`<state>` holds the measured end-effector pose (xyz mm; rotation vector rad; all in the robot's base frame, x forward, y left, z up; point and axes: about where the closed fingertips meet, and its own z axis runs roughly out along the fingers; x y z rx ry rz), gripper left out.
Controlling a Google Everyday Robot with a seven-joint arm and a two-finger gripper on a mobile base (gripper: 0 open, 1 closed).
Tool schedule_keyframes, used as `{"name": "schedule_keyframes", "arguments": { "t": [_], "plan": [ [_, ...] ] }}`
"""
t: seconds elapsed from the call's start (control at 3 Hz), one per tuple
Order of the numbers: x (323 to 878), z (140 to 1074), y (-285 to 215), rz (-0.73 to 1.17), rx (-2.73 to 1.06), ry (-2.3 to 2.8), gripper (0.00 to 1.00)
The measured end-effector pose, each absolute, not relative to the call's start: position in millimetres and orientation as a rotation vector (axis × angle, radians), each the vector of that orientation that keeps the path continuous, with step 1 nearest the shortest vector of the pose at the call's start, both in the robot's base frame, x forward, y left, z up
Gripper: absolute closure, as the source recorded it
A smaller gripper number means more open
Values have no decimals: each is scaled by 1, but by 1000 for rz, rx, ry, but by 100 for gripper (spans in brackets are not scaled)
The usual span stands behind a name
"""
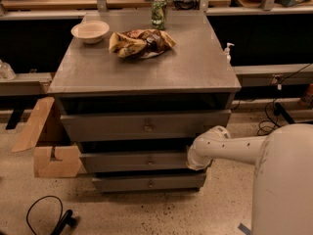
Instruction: Open middle drawer
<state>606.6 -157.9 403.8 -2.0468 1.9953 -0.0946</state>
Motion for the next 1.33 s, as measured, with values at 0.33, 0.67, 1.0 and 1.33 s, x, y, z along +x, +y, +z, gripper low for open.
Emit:
{"name": "schedule_keyframes", "arguments": {
  "t": [0.33,0.67,1.0,1.33],
  "plan": [
    [607,405,-158,-95,-2047,1995,100],
    [607,405,-158,-95,-2047,1995,100],
    [607,405,-158,-95,-2047,1995,100],
    [607,405,-158,-95,-2047,1995,100]
  ]
}}
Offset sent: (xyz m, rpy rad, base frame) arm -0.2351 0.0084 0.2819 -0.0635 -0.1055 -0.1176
